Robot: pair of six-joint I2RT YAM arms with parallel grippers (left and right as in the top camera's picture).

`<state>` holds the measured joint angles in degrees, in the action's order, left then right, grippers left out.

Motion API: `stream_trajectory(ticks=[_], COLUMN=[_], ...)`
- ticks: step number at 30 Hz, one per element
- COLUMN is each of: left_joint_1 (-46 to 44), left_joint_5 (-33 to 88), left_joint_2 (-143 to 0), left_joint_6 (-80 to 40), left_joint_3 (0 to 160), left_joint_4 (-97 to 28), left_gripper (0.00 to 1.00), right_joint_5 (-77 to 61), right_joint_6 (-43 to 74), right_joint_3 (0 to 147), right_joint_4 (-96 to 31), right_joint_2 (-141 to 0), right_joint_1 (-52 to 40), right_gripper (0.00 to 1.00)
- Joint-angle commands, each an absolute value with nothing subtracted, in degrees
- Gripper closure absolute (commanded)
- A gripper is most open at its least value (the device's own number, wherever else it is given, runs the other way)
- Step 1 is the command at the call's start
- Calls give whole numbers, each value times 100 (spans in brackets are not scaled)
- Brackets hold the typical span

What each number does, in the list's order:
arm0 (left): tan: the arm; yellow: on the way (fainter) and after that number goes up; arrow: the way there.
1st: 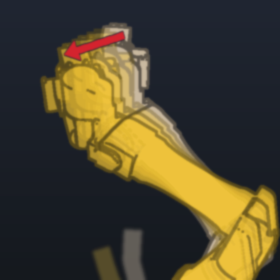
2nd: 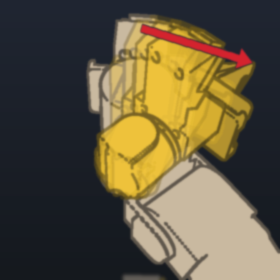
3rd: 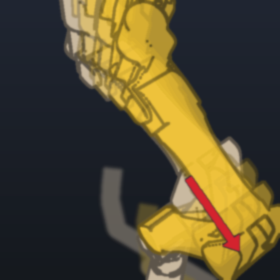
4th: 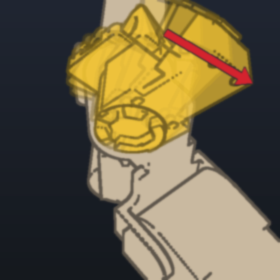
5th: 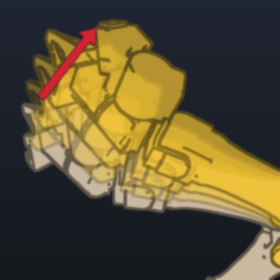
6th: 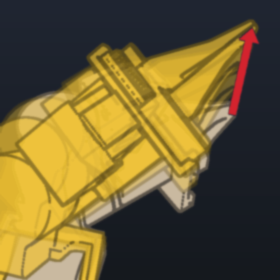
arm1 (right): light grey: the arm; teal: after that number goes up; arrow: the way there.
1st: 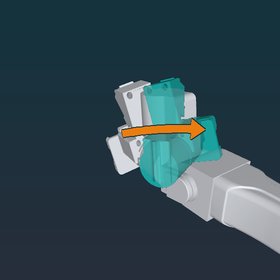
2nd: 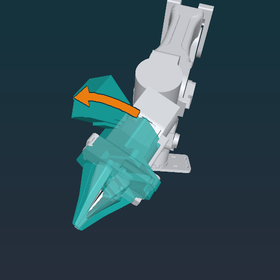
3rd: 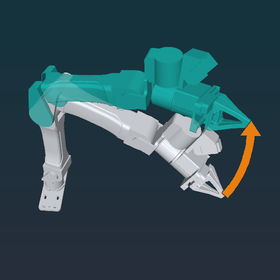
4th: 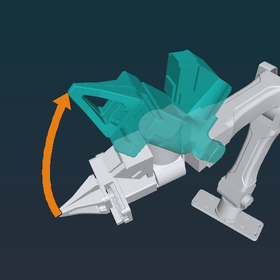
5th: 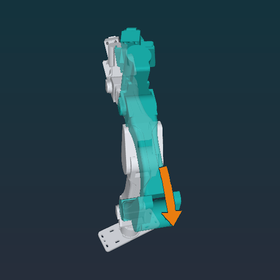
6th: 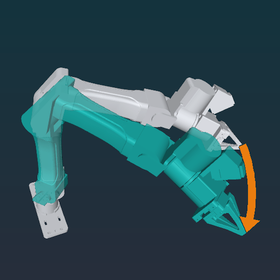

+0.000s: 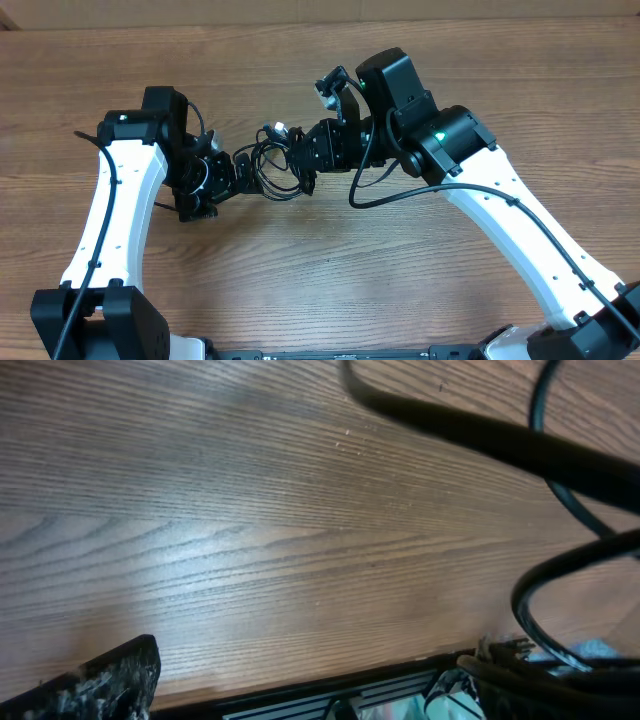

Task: Untangle cables

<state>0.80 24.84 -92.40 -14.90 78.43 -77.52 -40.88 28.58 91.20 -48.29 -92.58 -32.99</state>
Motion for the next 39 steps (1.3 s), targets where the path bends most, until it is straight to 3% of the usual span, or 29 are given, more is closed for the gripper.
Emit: stream_trajectory(ticks=[1,3,8,16,21,22,25,30,39], left_joint_1=[104,104,104,104,104,104,104,104,104], left_joint_5=[2556,2552,2580,4512,4519,4532,4678,5054,5113], left_joint_2=[-9271,-9271,-9271,-9271,-9271,-9271,-9271,-9271,-9271], left_joint_6=[-1483,-1481,-1549,-189,-106,30,390,775,1249], left_joint_3=[7922,7922,7922,7922,7922,7922,7922,7922,7922], left_joint_4=[-7638,-7577,-7463,-7295,-7308,-7328,-7424,-7502,-7743], left_gripper=[0,1,27,32,65,65,51,36,23], right_joint_5=[-4383,-4429,-4663,-4705,-4703,-4703,-4657,-4661,-4316], right_joint_6=[3044,3044,3041,3041,3037,3017,3020,3022,3063], right_joint_3=[9266,9266,9266,9264,9264,9264,9264,9264,9264], right_joint_4=[-4762,-4698,-4700,-4707,-4707,-4707,-4727,-4821,-4829], right_joint_2=[-9194,-9194,-9194,-9194,-9194,-9194,-9194,-9194,-9201], right_joint_1=[-3277,-3277,-3277,-3293,-3317,-3328,-3347,-3350,-3374], right_gripper=[96,96,96,96,96,96,96,96,96])
